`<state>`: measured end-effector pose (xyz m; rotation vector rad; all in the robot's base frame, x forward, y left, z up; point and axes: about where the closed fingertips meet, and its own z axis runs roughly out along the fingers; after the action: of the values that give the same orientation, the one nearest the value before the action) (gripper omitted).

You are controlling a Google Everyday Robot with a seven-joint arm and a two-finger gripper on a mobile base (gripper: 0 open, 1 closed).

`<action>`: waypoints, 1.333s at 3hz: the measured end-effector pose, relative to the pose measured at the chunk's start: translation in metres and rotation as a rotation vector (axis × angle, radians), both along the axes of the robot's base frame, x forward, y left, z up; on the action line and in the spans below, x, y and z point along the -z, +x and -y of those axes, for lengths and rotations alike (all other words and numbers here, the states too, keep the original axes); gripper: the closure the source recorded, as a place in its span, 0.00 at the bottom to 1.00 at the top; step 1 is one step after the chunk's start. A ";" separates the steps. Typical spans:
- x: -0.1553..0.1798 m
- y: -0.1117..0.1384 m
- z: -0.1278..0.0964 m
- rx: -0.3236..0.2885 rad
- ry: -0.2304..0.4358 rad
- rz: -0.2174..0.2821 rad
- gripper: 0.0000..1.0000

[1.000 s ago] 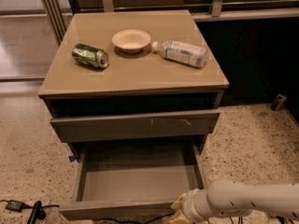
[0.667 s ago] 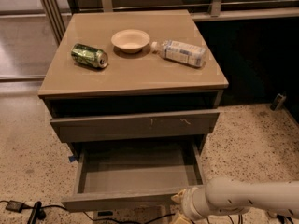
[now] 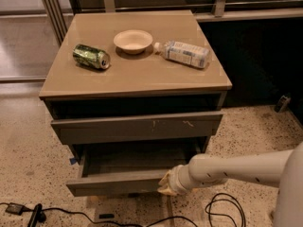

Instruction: Close middle drawer

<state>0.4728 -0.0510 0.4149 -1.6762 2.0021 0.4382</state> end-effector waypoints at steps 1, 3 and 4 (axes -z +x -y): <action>0.000 0.036 -0.008 -0.008 -0.019 0.044 0.84; -0.001 0.074 0.005 0.036 -0.033 0.100 0.58; -0.001 0.074 0.005 0.036 -0.033 0.100 0.35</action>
Offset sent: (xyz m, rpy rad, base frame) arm 0.1172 -0.0225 0.0034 -0.0513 -0.1667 -0.0893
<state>0.5469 -0.0561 0.4156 -1.6459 1.9730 0.3038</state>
